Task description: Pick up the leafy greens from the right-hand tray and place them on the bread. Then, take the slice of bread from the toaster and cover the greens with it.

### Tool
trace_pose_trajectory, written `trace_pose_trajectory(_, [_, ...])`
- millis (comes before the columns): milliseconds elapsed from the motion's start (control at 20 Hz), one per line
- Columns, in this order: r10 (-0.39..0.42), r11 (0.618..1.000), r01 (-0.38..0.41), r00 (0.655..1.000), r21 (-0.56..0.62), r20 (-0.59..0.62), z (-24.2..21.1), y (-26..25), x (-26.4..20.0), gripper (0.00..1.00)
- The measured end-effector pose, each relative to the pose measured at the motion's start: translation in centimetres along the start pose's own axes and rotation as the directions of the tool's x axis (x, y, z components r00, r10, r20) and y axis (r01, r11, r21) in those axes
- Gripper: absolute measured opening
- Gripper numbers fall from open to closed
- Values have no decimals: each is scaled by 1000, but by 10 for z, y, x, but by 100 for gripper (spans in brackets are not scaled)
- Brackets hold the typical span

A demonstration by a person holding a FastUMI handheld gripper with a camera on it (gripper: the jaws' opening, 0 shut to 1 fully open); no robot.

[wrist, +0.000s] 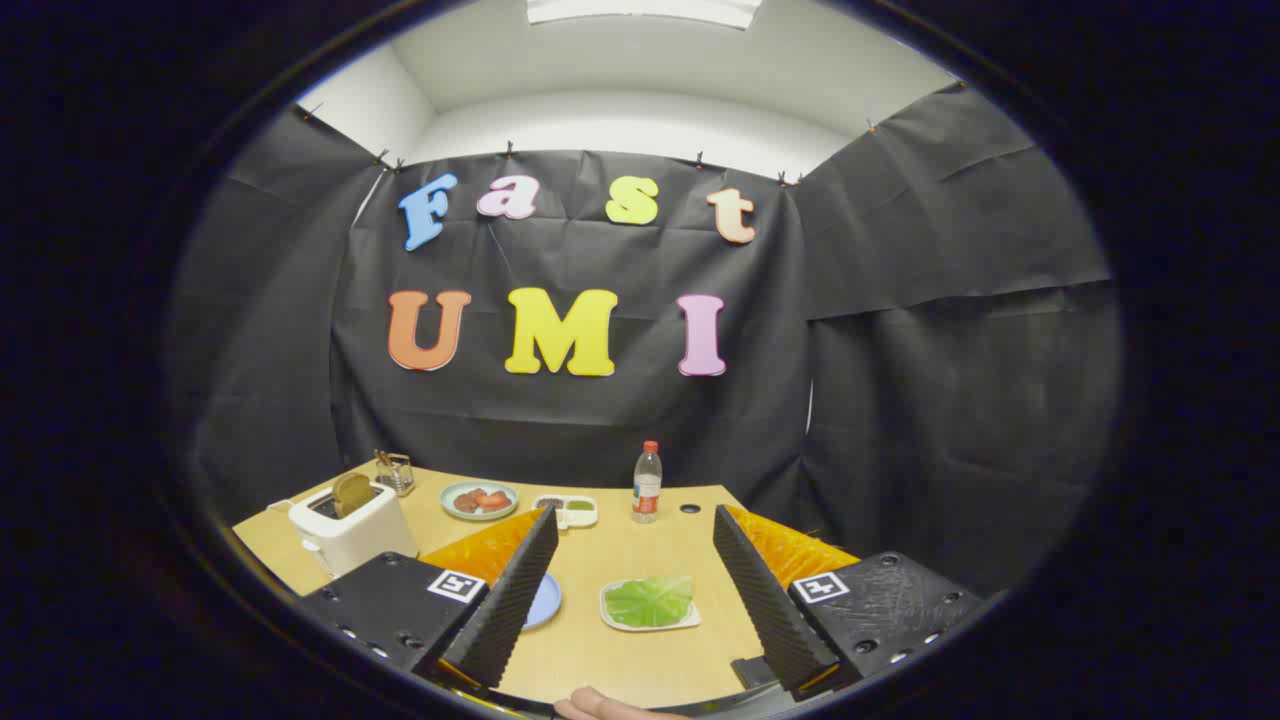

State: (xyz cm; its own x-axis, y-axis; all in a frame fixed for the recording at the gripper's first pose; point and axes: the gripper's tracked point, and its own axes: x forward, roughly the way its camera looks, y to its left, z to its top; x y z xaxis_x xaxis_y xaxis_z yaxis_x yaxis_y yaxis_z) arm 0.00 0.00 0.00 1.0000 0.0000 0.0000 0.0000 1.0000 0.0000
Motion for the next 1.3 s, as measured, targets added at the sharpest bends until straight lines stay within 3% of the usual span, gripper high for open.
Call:
trace_pose_trajectory(300, [-11, 1000, 12, 998, 18, -62, -22, -7, 26, 95])
trace_pose_trajectory(850, [-27, 993, 36, 997, -109, 78, -13, -1, 44, 95])
trace_pose_trajectory(1100, [-35, 995, 37, 999, -96, 29, -50, -4, 86, 95])
trace_pose_trajectory(1300, [-52, 996, 42, 992, -82, -118, -108, -12, 137, 95])
